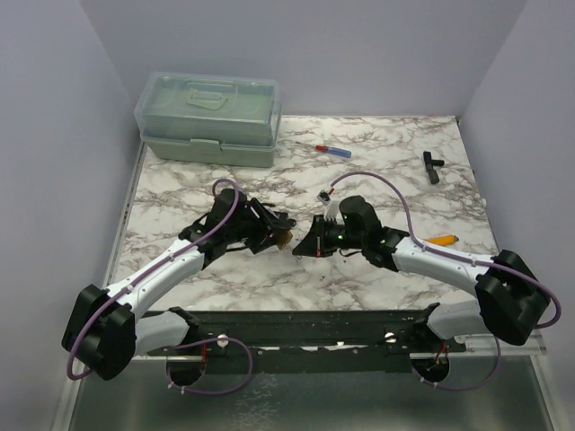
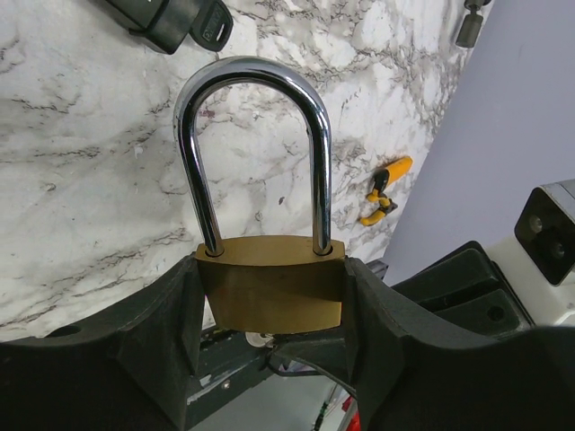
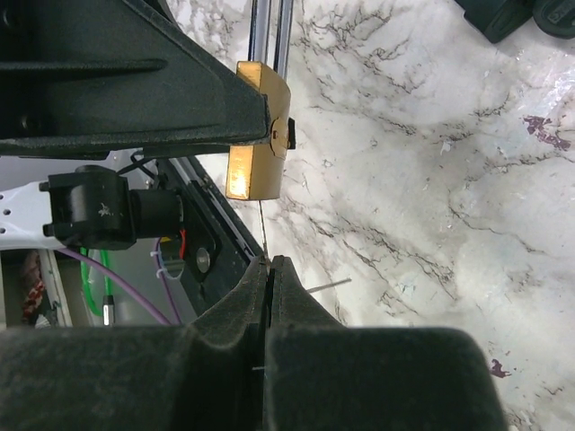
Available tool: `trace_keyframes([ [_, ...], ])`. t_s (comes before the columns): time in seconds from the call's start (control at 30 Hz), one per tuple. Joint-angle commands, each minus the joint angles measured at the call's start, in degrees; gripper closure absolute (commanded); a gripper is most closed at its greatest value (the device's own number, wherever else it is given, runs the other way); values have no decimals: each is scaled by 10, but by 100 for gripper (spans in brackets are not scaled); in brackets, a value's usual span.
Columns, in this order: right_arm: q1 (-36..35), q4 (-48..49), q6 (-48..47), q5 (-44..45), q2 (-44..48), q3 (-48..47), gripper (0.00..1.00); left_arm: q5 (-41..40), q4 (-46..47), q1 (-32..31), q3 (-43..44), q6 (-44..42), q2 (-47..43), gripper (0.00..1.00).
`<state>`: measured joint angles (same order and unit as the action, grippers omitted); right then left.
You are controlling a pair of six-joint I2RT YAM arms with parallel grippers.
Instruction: Unlock with the key
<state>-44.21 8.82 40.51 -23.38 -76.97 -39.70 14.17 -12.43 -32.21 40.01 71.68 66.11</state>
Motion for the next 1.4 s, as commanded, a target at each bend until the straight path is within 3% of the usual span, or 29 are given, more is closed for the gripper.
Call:
trace_keyframes([
  [0.0, 2, -18, 13, 55, -7, -28, 100, 17, 28, -5, 0, -1, -19, 100],
  [0.43, 2, -74, 43, 93, -32, -62, 100, -9, 28, -5, 5, -7, -24, 100],
  [1.07, 2, -59, 66, 62, -41, -67, 100, -42, 23, -4, -1, -16, -48, 100],
  [1.37, 2, -99, 97, 96, -42, -87, 100, -76, 10, -5, 0, -13, -55, 100],
])
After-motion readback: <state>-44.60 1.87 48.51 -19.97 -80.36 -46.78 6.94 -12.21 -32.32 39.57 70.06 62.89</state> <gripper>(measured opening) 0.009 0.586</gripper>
